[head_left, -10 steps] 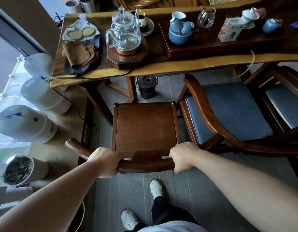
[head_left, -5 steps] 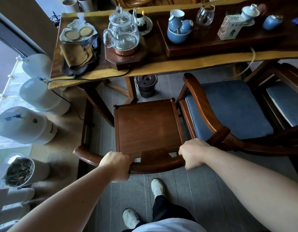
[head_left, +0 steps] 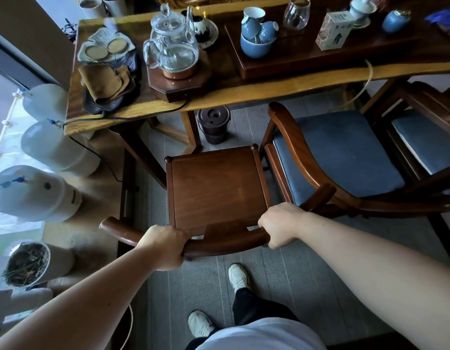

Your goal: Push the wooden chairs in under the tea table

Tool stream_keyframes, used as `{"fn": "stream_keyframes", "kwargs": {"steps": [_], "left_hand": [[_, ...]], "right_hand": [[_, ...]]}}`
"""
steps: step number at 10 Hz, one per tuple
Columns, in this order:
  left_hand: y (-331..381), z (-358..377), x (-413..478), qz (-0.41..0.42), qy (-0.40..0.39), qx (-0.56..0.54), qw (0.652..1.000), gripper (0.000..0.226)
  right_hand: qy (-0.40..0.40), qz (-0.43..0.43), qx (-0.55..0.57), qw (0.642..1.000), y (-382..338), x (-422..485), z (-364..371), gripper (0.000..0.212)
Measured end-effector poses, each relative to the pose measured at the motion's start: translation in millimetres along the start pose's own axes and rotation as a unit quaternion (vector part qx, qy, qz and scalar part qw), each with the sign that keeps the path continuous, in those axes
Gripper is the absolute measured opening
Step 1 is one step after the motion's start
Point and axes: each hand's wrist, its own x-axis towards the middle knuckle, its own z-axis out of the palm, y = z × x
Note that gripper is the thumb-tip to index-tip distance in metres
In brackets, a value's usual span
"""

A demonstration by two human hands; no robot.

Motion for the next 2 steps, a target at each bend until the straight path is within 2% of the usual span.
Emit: {"fn": "stream_keyframes", "kwargs": {"steps": [1, 2], "left_hand": [[2.6, 1.4, -7.0, -0.013, 0.033, -0.015, 0.999, 0.03], [5.5, 7.4, -15.0, -0.021, 0.073, -0.014, 0.997, 0.056]], "right_hand": [[0.042, 0.013, -0.006, 0.999, -2.9, -4.1, 4.3, 0.04], [0.083, 0.022, -0.025, 0.996, -6.7, -5.6, 9.7, 0.082]]}}
